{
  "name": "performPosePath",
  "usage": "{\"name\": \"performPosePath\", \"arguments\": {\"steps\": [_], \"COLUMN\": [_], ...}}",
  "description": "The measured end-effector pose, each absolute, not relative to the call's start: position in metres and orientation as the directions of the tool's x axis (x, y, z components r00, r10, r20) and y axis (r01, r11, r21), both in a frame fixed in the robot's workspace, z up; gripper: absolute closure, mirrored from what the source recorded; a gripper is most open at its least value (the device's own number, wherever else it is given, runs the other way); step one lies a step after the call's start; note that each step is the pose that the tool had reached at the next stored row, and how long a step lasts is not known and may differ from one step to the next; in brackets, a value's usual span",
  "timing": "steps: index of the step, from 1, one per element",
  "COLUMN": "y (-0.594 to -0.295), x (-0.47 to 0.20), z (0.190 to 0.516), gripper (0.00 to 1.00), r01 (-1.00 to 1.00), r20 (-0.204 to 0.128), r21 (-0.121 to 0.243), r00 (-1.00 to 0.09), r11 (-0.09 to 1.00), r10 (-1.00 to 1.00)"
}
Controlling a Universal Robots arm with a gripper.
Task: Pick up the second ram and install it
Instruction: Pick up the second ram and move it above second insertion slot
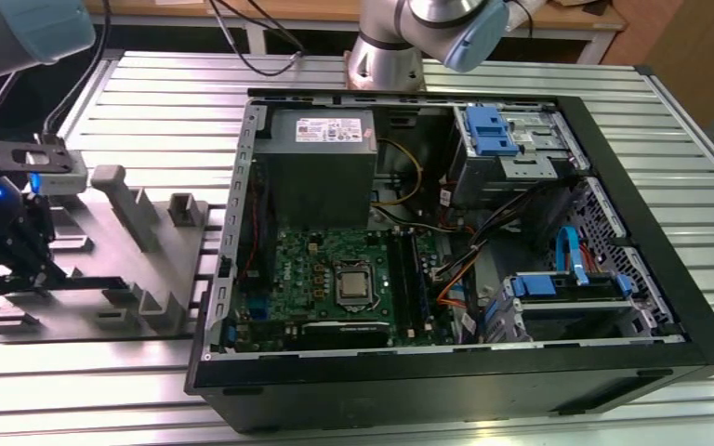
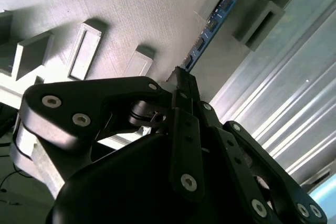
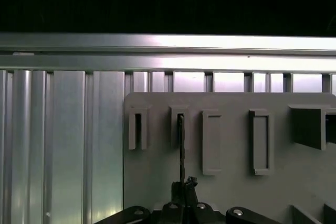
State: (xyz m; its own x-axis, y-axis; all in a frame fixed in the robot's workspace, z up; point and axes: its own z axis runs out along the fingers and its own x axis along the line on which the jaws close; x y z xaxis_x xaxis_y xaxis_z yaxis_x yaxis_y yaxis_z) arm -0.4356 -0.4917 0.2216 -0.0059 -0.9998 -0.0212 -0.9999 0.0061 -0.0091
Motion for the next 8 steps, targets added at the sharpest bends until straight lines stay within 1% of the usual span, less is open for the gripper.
{"name": "performPosePath", "arguments": {"steps": [8], "y": [-0.492], "x": [-0.436], "z": [0.243], "gripper": [0.89], "r01": [-1.0], "r20": [-0.021], "r21": [-0.009], "r00": [-0.006], "r11": [0.006], "r10": [-1.0]}}
